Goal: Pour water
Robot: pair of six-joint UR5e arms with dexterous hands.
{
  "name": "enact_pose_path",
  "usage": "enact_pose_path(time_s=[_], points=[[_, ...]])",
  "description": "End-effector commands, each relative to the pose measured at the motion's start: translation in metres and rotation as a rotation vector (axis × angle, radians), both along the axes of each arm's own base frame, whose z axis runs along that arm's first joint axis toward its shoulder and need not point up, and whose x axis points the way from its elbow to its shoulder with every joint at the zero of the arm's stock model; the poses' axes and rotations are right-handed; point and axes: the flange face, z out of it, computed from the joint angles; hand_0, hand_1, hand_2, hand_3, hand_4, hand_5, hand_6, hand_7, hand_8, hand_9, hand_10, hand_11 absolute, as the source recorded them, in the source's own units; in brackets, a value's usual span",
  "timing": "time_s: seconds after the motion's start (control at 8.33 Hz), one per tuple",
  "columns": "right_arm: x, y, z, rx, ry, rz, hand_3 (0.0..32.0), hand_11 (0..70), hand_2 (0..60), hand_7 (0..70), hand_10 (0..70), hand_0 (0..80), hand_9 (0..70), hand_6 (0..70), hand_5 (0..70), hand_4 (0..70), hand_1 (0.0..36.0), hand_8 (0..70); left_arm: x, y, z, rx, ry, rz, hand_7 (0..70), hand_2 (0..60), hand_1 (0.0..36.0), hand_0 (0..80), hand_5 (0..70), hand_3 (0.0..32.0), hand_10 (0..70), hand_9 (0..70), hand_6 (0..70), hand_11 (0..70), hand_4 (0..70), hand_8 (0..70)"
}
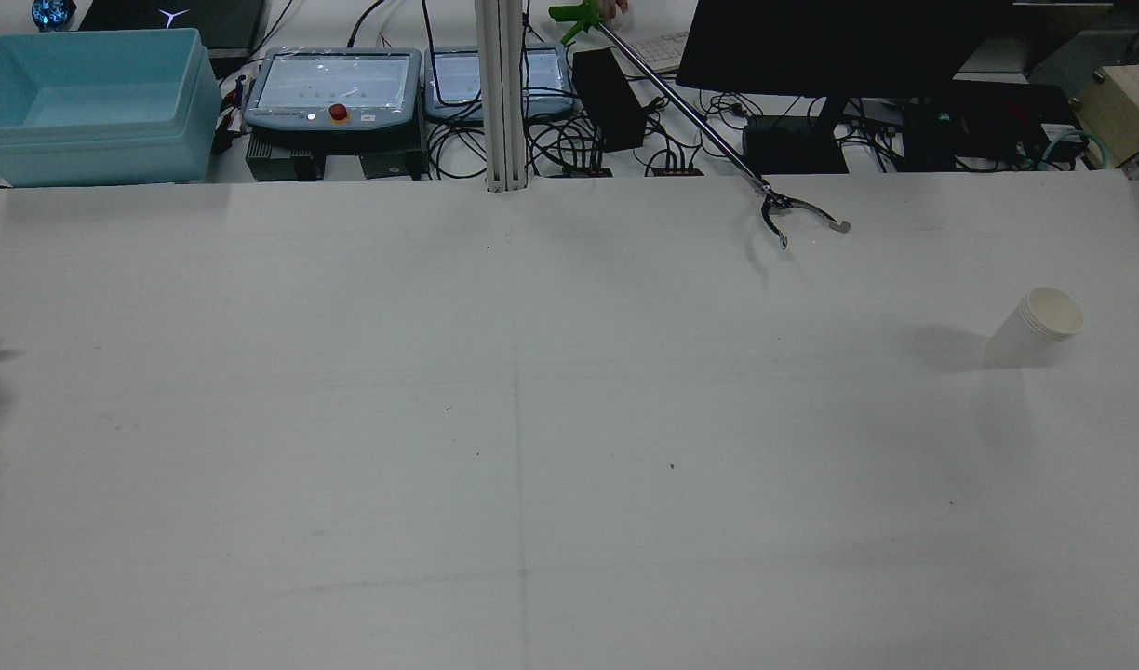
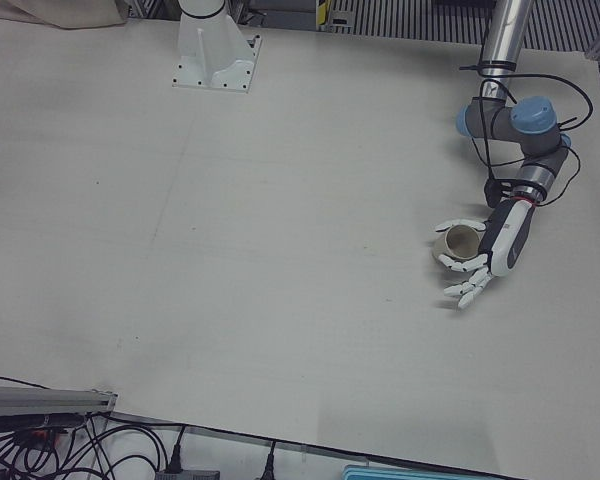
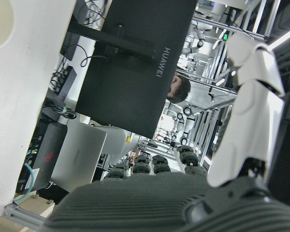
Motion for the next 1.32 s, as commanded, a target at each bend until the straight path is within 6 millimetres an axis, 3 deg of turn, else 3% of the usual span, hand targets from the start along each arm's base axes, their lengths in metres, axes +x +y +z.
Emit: enact_pose_path(time_s=[0.0,0.12,0.24,0.36,0.48,0.6,0.72,0.84,1.08,1.2], points=[[-0.031,-0.020,0.106,-0.027,0.192,-0.147,0.0,5.0,26.3,10.7,2.1,47.8,7.3,0.5,0.0,0.0,21.5,4.1,-0.002,0.000,0.001,-0.075,0.126,0.010,22.1,60.0,28.6,51.0,70.0,0.0,17.4,11.1,17.0,25.4,70.0,7.0],[-0.031,-0.014,0.154,-0.036,0.189,-0.147,0.0,6.4,26.8,9.6,2.9,48.0,7.1,0.0,0.0,0.0,22.2,4.2,-0.001,-0.001,-0.002,-0.091,0.146,0.014,21.8,60.0,28.4,51.3,70.0,0.0,16.8,10.7,17.1,24.6,70.0,6.7],[-0.031,-0.013,0.172,-0.043,0.188,-0.147,0.0,6.1,26.6,8.5,2.7,49.0,5.9,0.0,0.0,0.0,23.1,3.7,-0.002,-0.001,-0.003,-0.110,0.162,0.016,22.2,60.0,28.9,52.2,70.0,0.0,16.7,10.7,17.8,24.5,70.0,6.9],[-0.032,-0.025,0.168,-0.023,0.187,-0.146,0.0,5.3,24.2,3.9,1.9,49.9,4.4,0.0,0.0,0.0,23.3,2.7,-0.001,-0.001,-0.006,-0.137,0.175,0.018,22.3,60.0,29.1,52.5,70.0,0.0,16.5,10.9,17.7,24.3,70.0,6.9],[-0.035,-0.048,0.156,0.018,0.186,-0.140,0.0,6.0,24.1,1.4,2.4,49.1,5.3,0.0,0.0,0.0,22.9,2.9,0.001,-0.005,-0.014,-0.141,0.183,0.019,22.1,60.0,28.7,53.1,70.0,0.0,16.4,10.7,17.3,24.2,70.0,6.7],[-0.047,-0.085,0.154,0.031,0.188,-0.154,0.0,8.3,26.9,0.0,4.1,48.4,7.2,0.0,0.0,0.0,23.1,3.7,0.004,-0.008,-0.024,-0.132,0.187,0.022,22.0,60.0,28.5,53.5,70.0,0.0,16.4,10.5,17.1,24.1,70.0,6.6],[-0.072,-0.123,0.159,0.032,0.193,-0.191,0.0,9.7,30.0,0.0,5.1,47.2,8.2,0.0,0.0,0.0,22.6,4.3,0.006,-0.012,-0.033,-0.117,0.195,0.022,21.6,60.0,28.7,53.4,70.0,0.0,16.3,10.3,16.5,24.0,70.0,6.5],[-0.080,-0.124,0.160,0.035,0.193,-0.191,0.0,10.5,30.1,0.0,5.7,46.6,8.7,0.0,0.0,0.0,22.0,4.7,0.006,-0.013,-0.037,-0.115,0.198,0.021,21.4,60.0,28.5,53.7,70.0,0.0,16.2,10.3,16.3,23.9,70.0,6.4],[-0.075,-0.089,0.170,0.018,0.180,-0.199,0.0,12.9,27.7,0.0,7.4,46.3,9.4,0.0,0.0,0.0,20.9,5.6,0.006,-0.013,-0.039,-0.119,0.200,0.017,21.4,60.0,28.7,54.5,70.0,0.0,16.0,10.2,16.3,23.7,70.0,6.3],[-0.071,-0.070,0.166,0.026,0.147,-0.198,0.0,14.5,21.2,0.0,8.6,46.1,9.3,0.0,0.0,0.0,18.8,5.8,0.006,-0.013,-0.043,-0.121,0.201,0.017,21.4,60.0,28.6,54.6,70.0,0.0,15.9,10.1,16.2,23.6,70.0,6.3]])
